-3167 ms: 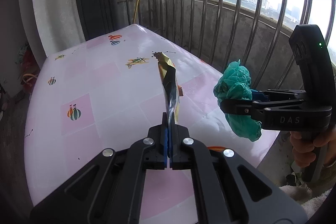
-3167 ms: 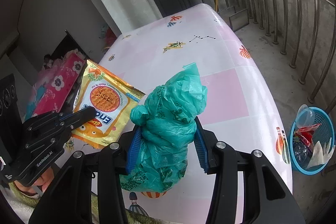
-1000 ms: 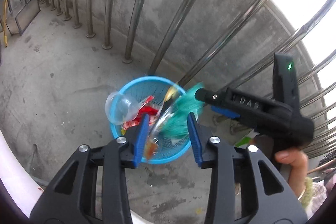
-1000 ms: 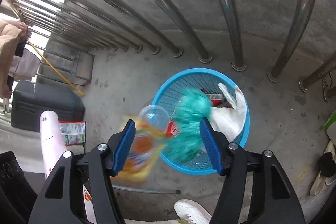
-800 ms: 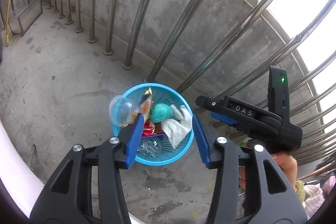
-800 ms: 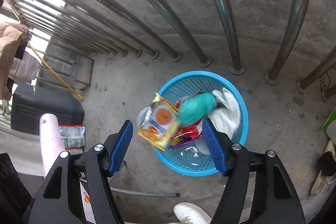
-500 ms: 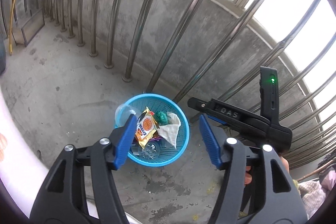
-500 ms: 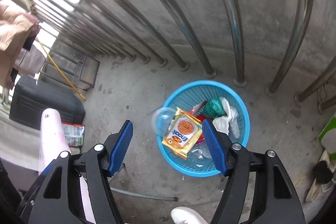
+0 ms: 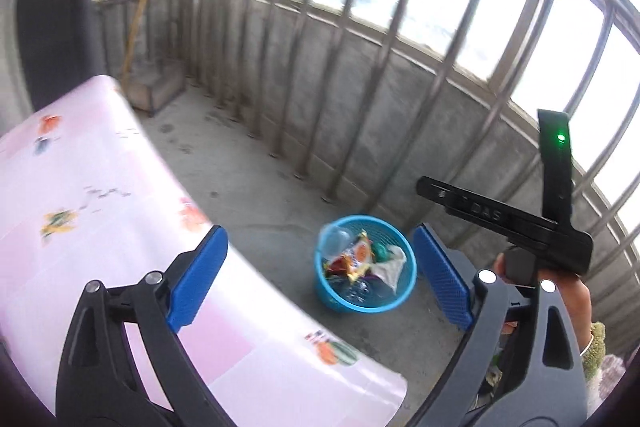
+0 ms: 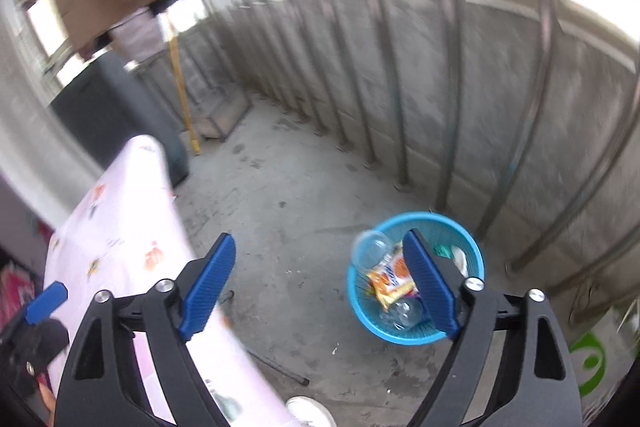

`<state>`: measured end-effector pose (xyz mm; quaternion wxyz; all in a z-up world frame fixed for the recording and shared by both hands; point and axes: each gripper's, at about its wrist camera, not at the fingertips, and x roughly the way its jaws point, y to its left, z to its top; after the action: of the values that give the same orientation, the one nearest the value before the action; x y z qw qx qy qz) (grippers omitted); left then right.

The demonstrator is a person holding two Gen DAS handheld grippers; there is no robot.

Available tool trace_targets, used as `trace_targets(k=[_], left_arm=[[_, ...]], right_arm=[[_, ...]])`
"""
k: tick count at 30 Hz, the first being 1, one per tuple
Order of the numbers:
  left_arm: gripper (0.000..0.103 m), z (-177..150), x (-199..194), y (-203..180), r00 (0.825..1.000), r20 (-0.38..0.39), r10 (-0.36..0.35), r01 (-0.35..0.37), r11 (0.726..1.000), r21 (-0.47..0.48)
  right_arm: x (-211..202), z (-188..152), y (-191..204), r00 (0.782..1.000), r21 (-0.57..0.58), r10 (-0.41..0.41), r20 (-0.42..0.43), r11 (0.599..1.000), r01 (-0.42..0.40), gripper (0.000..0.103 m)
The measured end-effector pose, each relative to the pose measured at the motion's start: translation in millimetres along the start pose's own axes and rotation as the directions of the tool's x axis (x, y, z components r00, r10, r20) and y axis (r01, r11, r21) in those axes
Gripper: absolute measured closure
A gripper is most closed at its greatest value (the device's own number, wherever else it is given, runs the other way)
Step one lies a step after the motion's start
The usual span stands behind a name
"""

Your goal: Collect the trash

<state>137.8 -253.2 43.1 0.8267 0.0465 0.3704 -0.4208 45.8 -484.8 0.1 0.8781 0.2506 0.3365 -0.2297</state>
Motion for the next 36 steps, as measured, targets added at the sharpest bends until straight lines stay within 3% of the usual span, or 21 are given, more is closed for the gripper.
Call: trace_targets(k=[4,6,8,12,17,21,26,29,33,36], left_arm=[[0.012,-14.5,-46.7,25.7,0.986,0.043,0.164,-0.160,0.985,-0.067],[0.011,-24.6,-69.9,38.5,0.956,0.068,0.285,-0.276,0.953,-0.124],[0.011,-35.8,-94.9,52.0,0.914,0.089,0.396,-0.375,0.908,-0.190],[0.010,-63.2,-135.1,72.3,0.845,0.095,0.526,-0.489,0.832,-0.262],[0.010,-105.9,-176.8,90.4,0.785,0.075,0.615,-0.573,0.767,-0.287],[0.010,-135.1,-194.0,107.3,0.792,0.004,0.610,-0.572,0.745,-0.342],[0.010,-161.4,-203.2,117.7,0.792,-0.052,0.609,-0.564,0.695,-0.446],[0.010,-169.0,-195.7,113.8,0.783,-0.095,0.615,-0.584,0.673,-0.454],[0.010,-176.0,-190.4,109.6,0.766,-0.134,0.629,-0.620,0.667,-0.413],[0.010,-177.1,-184.3,104.7,0.764,-0.160,0.625,-0.631,0.672,-0.388]], right_arm=[[-28.5,-8.1,48.3,0.999,-0.128,0.036,0.037,0.991,-0.031,0.012],[-43.4,-16.0,73.7,0.996,-0.200,0.068,0.052,0.978,-0.056,0.011],[-52.3,-26.1,94.1,0.993,-0.258,0.108,0.053,0.962,-0.091,0.009],[-71.9,-52.6,133.6,0.982,-0.371,0.188,0.010,0.913,-0.171,0.007],[-88.3,-88.2,170.2,0.981,-0.503,0.195,-0.003,0.847,-0.170,0.007],[-92.3,-111.7,189.0,0.981,-0.558,0.192,-0.007,0.814,-0.163,0.007],[-107.3,-134.2,201.1,0.981,-0.601,0.188,0.054,0.791,-0.118,0.007],[-117.3,-143.7,203.4,0.980,-0.621,0.179,0.081,0.778,-0.091,0.007],[-121.4,-155.4,197.7,0.984,-0.618,0.169,0.049,0.779,-0.103,0.007],[-113.3,-168.2,187.8,0.992,-0.592,0.123,0.001,0.800,-0.098,0.007]])
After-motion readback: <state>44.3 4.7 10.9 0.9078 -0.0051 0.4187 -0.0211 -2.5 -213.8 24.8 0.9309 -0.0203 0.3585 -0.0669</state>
